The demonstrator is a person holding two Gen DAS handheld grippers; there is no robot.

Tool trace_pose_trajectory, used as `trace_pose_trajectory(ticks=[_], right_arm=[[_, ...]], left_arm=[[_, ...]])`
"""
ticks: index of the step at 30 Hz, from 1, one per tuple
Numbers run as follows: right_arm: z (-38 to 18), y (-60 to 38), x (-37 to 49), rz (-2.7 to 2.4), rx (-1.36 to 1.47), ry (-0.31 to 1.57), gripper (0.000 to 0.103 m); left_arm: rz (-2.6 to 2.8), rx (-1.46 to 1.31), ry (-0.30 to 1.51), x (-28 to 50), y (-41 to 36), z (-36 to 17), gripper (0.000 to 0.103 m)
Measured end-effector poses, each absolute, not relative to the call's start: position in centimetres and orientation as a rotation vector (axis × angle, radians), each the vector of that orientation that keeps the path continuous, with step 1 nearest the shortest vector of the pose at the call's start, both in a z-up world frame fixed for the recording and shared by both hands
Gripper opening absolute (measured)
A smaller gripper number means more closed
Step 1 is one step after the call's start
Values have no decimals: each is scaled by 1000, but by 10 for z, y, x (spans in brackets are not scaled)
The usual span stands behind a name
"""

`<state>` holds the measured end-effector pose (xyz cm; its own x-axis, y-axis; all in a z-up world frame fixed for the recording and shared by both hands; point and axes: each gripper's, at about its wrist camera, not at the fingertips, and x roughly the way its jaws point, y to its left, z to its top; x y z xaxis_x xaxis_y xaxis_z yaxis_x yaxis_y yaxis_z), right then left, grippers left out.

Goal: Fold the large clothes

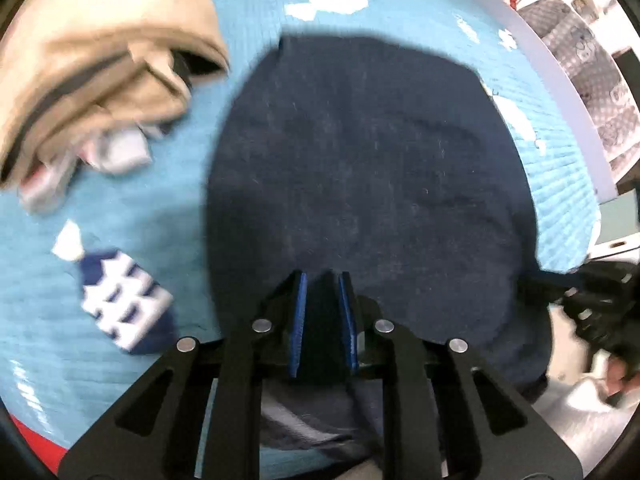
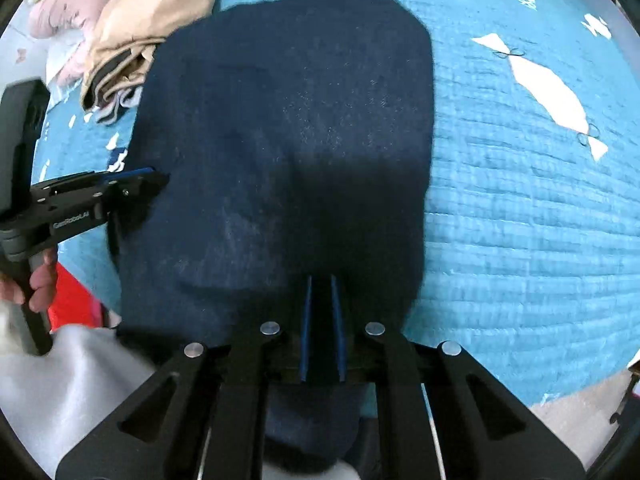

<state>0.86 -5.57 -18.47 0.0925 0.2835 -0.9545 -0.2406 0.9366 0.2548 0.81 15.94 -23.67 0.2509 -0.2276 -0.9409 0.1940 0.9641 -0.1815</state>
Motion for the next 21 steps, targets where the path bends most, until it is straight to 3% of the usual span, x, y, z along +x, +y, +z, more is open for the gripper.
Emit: trace_pose_trajectory(ticks=[1,6,9,11,12,17,19,20,21], right_arm=[[-174,-56,16,385,64,1386,14],[-141,-28,82,404,69,1168,14],[-175,-20,122,387,93,1254,13],[-194,-32,129,402,131,1292,8],[-194,-41,125,425,169,1279,8],[-184,-94,88,405,249,1288,9],[-181,-103,76,373,225,1281,16],[-180,-110,66,379,219,1275,22],[-182,-118,61,409,249,1278,38]], left_arm=[[-301,-32,1254,11,159,-229,18],[-374,-137,1102,65,139,-207,18],[-314,-131,1158,106,126,-235,18],[-326,-108,1182,107,128,-250,4],[-334,-98,1172,103,135,-252,2],[-310,-171,1178,65,187,-244,3],[-306,-143,1176,48,193,-239,6],[-307,-133,1183,43,196,-235,16],[-314,-136,1192,38,198,-234,22]])
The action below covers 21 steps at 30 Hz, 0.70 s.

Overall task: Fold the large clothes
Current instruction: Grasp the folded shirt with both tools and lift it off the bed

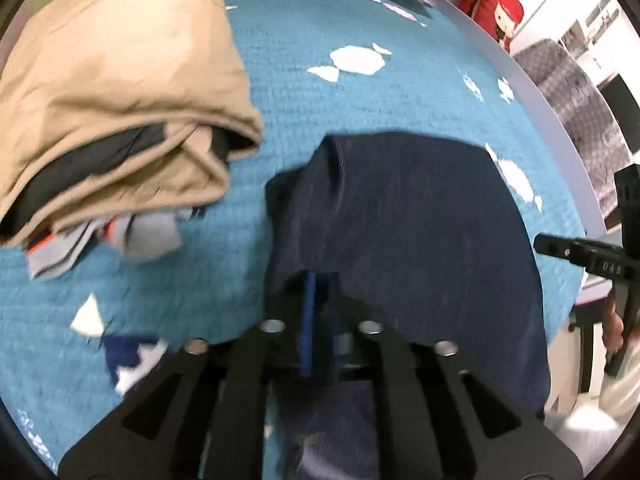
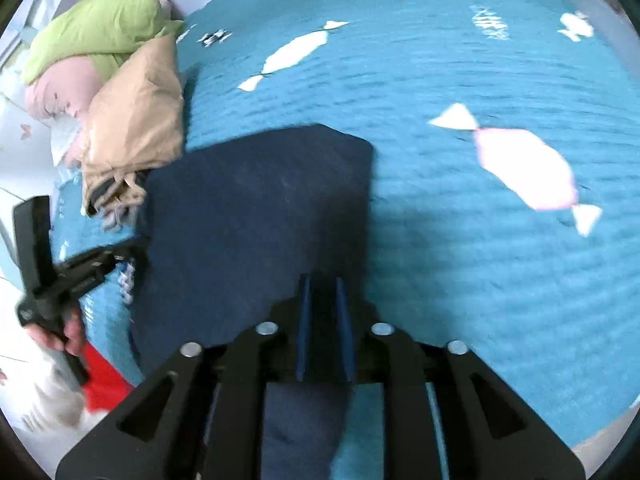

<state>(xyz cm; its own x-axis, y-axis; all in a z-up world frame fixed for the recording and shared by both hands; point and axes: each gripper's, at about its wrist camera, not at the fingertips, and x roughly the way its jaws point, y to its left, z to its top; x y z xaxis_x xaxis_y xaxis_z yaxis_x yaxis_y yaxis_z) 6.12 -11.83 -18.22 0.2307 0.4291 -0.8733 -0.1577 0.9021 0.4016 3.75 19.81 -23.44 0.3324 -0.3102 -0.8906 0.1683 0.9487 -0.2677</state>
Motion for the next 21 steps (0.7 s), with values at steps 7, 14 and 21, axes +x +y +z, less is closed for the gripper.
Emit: trace_pose_trajectory(ticks=[7,14,21], right_arm=[[-227,-148,48,482,530,1364,77],[-257,-140,52,722,767,1383,94],[-259,-102,64,769,778,1394,95]], left_arm=[[-423,-240,1289,15,224,-257,90],[-589,-535,1376,25,240,-295,91],[-735,-731,1418,39,214,-308,92]])
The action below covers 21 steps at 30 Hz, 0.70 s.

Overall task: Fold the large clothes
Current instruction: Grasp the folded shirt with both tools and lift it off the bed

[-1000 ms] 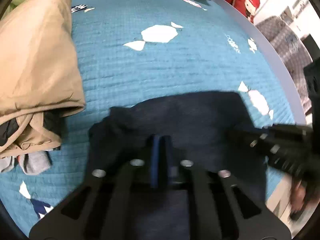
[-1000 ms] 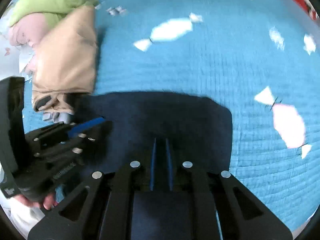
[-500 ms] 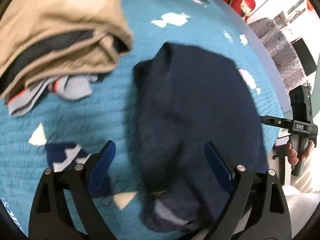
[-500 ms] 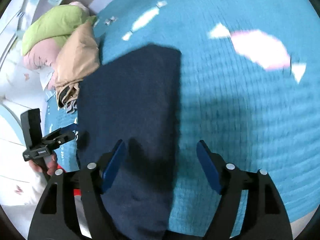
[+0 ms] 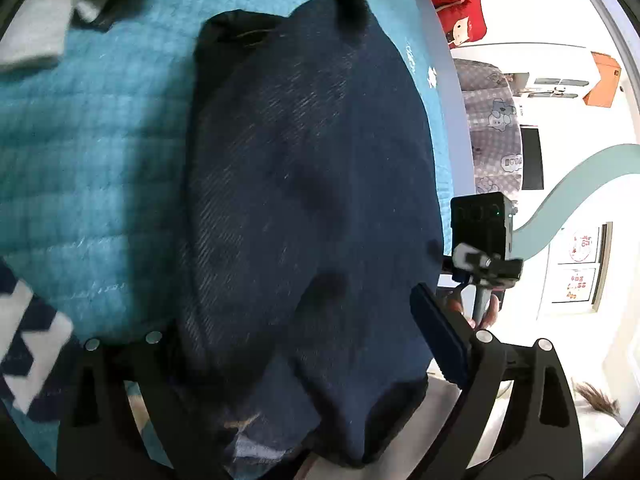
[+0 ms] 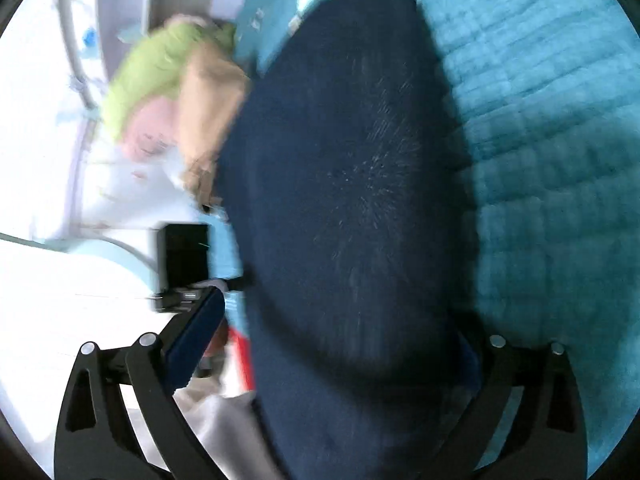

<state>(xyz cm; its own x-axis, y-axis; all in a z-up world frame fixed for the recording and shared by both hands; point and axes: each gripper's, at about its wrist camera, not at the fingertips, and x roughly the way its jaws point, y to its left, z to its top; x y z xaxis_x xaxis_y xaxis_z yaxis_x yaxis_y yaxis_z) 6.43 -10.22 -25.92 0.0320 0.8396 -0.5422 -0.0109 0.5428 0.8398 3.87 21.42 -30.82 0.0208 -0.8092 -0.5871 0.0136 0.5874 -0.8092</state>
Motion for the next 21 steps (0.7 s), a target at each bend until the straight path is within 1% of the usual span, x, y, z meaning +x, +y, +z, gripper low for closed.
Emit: trace_pose_trajectory(ticks=[2,3,4,5,6,7,8,10,13,17,20,21], right_arm=[[-255,-91,66,711,725,1389,95],[-252,-87,65,682,691,1383,93],[-248,-85,63,655,653,1383,85],[-243,-81,62,608,580,1384,77],[-237,-82,59,588,553,1375,66],[-233,-83,57,579,555,1366,59],[-225,-82,53,561,537,1351,57],[-208,-73,49,541,457,1321,52],[-181,-65,45,572,447,1260,46],[-132,-57,56,620,434,1196,46],[-89,-46,69,692,423,1135,46],[-72,-40,76,717,421,1116,46]], left_arm=[[-717,-765,1412,39,215,-310,92],[-700,-779,1402,38,215,-310,92],[-667,-768,1382,35,213,-306,91],[-640,-729,1370,31,210,-302,81],[-606,-648,1363,25,207,-295,72],[-584,-573,1360,26,202,-291,48],[-565,-494,1352,23,200,-284,32],[-553,-449,1336,20,200,-272,27],[-539,-386,1288,18,197,-246,26],[-532,-364,1229,23,205,-200,27],[-525,-319,1130,24,226,-151,27],[-514,-308,1089,26,236,-127,27]])
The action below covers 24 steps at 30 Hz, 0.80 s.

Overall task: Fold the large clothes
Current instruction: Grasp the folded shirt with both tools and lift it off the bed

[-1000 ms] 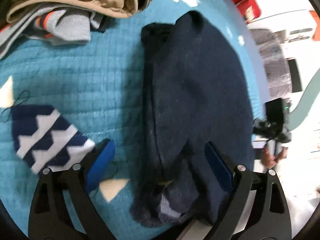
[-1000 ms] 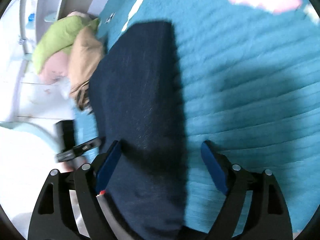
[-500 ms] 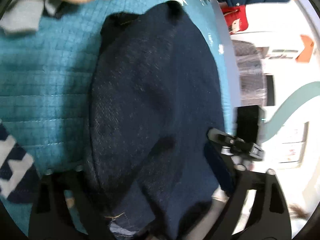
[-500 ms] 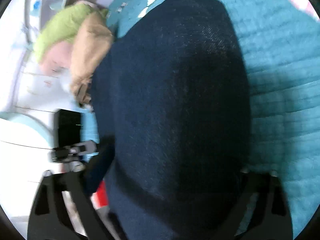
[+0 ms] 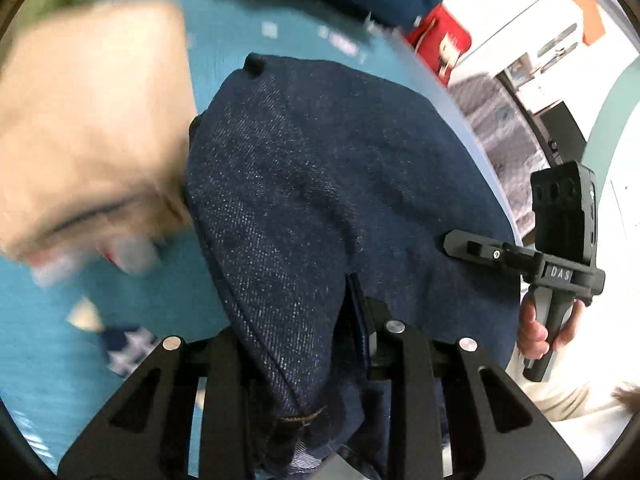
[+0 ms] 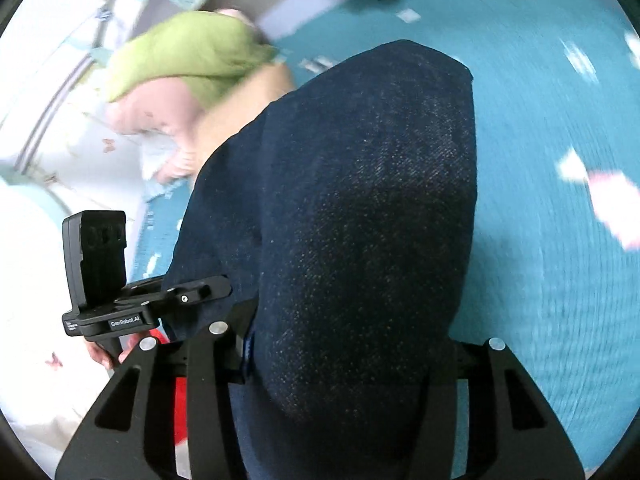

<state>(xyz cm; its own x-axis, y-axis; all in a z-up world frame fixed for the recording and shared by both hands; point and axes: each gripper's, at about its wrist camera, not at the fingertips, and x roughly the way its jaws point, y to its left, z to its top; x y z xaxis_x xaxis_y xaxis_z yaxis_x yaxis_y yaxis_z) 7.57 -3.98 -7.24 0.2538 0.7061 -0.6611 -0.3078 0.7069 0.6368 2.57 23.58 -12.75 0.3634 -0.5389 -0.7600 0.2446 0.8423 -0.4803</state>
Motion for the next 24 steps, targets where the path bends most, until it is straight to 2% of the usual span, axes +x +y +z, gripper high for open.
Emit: trace_pose_trajectory(ticks=[7,11,14,17,18,19,21,22,24], right_arm=[[39,38,127,904,337,968,47],[71,96,160,1012,324,923,48],[73,148,194,1066,316,932,49],[47,191,228,1080,269,980,56],[33,203,237,1070,206,1000,66],[19,215,243,1030,139,1023,70],[-38,234,268,818,26,1140,77],[-66,232,276,692,-32,1214,77],[-80,218,280,671,2,1216,77]], left_arm=[[-370,-241,927,35,312,-7,27],[-252,-195,859,42,356,41,27],[-170,-246,861,66,388,50,28],[-93,-272,870,97,425,26,33],[-68,-249,885,113,437,2,36],[-51,-240,903,124,441,-18,45],[71,-305,1039,154,466,-92,47],[134,-347,1121,163,476,-125,47],[233,-378,1192,163,484,-174,46]])
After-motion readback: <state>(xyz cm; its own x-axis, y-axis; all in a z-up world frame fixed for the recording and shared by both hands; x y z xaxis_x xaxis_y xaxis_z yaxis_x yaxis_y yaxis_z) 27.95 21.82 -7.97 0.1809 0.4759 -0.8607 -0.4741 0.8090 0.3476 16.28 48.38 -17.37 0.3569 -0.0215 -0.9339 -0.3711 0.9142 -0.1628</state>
